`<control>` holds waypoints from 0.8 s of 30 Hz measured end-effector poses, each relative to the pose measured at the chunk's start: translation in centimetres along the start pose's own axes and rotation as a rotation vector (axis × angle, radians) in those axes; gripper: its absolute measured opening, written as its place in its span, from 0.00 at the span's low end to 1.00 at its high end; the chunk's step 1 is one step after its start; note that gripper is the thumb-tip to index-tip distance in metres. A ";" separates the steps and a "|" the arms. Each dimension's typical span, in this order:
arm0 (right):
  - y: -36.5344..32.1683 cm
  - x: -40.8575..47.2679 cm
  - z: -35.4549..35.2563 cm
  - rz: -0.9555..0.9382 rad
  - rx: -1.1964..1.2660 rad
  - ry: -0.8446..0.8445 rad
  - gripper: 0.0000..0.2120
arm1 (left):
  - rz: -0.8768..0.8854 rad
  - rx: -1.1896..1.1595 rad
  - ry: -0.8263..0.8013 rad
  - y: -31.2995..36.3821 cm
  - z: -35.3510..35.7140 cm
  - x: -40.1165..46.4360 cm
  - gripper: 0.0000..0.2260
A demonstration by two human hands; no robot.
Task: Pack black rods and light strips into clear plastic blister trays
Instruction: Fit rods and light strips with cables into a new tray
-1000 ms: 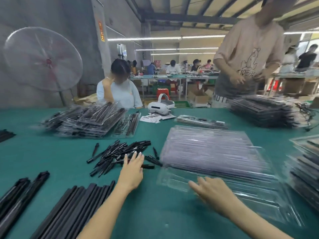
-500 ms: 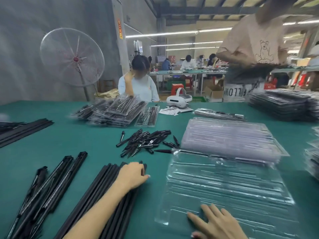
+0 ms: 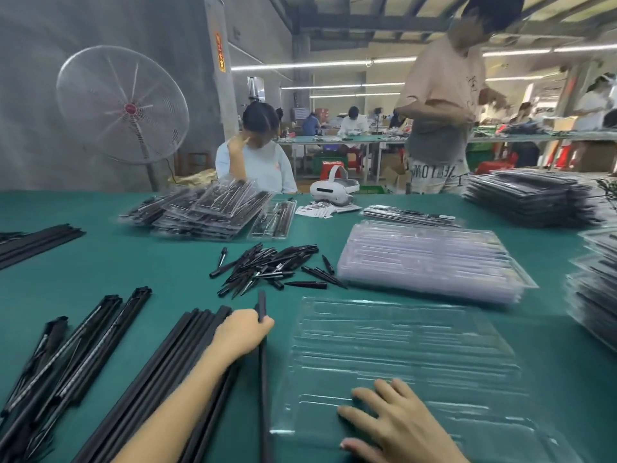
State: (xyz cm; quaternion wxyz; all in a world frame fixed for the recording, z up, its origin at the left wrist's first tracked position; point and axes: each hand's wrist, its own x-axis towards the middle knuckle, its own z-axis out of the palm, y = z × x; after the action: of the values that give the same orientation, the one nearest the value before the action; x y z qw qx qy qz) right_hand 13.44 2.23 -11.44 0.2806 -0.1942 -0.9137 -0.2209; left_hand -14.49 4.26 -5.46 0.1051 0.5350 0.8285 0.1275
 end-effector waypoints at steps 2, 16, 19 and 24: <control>0.3 0.2 -0.9 0.043 0.045 -0.065 0.24 | -0.025 -0.325 -0.070 0.5 -1.3 -0.1 0.17; 10.5 -6.2 -6.7 1.152 1.448 0.140 0.17 | -0.216 -1.559 -0.220 9.1 1.8 -5.1 0.10; 11.5 -7.2 -6.2 1.242 1.187 0.278 0.10 | -0.161 -1.548 -0.224 9.3 3.0 -5.3 0.08; 11.8 -7.8 -5.1 1.347 0.816 0.246 0.07 | -0.062 -1.329 -0.005 6.6 4.1 -4.4 0.05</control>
State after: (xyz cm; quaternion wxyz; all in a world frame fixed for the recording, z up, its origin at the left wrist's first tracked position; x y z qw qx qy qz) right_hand 27.25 7.63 -8.84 0.5016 -0.5610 -0.5710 0.3282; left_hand -5.78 3.24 -7.02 0.4181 0.3328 0.5883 0.6069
